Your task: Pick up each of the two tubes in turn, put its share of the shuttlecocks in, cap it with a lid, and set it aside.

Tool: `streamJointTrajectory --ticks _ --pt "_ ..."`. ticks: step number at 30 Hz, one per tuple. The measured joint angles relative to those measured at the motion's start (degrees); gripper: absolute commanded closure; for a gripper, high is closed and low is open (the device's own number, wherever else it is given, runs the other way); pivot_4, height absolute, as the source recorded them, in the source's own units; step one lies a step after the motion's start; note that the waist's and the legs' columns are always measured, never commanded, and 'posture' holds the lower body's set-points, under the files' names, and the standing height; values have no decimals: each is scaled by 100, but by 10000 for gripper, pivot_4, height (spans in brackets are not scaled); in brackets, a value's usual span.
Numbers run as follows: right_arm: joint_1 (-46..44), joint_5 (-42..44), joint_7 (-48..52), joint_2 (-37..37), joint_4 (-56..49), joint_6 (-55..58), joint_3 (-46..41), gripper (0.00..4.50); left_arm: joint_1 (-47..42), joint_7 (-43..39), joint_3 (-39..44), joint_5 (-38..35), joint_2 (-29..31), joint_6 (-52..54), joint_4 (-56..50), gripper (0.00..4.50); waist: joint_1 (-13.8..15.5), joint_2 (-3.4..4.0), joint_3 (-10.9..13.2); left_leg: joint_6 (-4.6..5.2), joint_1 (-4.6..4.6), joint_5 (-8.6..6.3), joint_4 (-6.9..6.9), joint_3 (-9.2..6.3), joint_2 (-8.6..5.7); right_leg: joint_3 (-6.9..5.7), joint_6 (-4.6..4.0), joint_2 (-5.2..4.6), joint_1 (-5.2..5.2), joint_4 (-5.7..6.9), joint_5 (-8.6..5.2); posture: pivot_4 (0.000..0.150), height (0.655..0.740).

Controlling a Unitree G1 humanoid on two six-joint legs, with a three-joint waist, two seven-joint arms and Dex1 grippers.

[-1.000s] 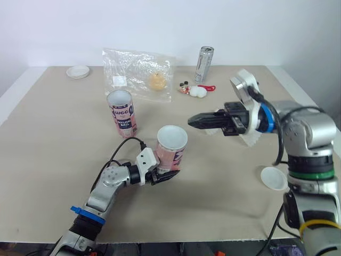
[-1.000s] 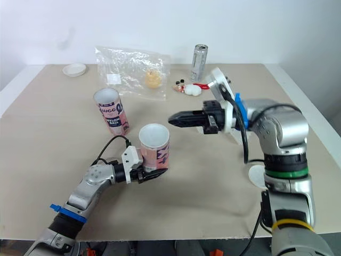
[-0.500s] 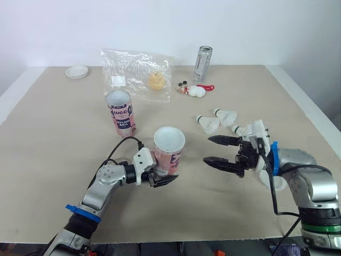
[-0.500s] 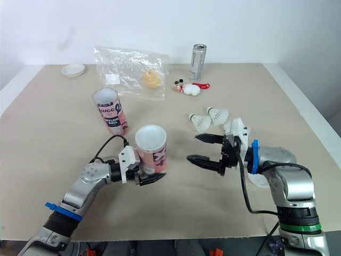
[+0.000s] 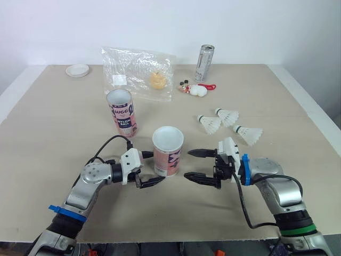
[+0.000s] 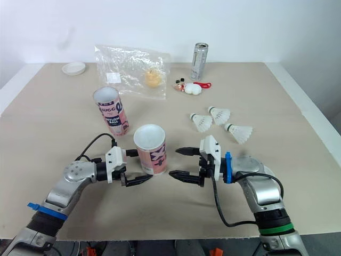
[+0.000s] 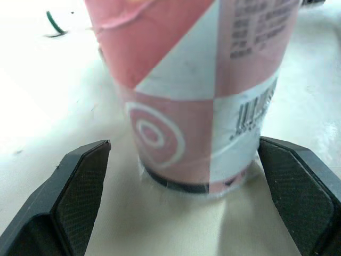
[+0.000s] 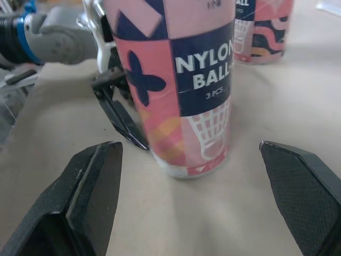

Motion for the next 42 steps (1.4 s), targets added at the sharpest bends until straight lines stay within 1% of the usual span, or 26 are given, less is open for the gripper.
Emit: streamJointTrajectory --ticks 11,16,27,35,42 --pt "-564 -331 399 226 926 -761 474 963 616 -43 335 -420 343 240 -881 0 3 4 10 -1 1 1 2 -6 3 -7 -5 1 1 3 2 1500 7400" --pt "-699 -406 517 353 1191 -900 645 963 921 40 504 -609 476 385 -1356 0 3 3 10 -1 1 1 2 -7 3 -8 -5 1 2 5 2 1500 7400" --pt "-982 -684 742 700 1854 -1434 876 963 1270 159 669 -727 578 509 -1795 0 -2 5 11 -2 4 2 5 -8 4 -11 -10 2 4 8 6 1500 7400" --pt "-1298 -835 873 939 2324 -1853 888 963 1429 167 699 -728 618 578 -1840 0 -4 5 11 -4 7 4 6 -8 5 -11 -13 2 6 11 8 1500 7400" --pt "-1355 -840 933 1141 2451 -1863 921 963 1558 216 723 -727 708 582 -2010 0 -5 5 11 -4 9 4 7 -8 6 -11 -14 3 7 12 9 1500 7400"
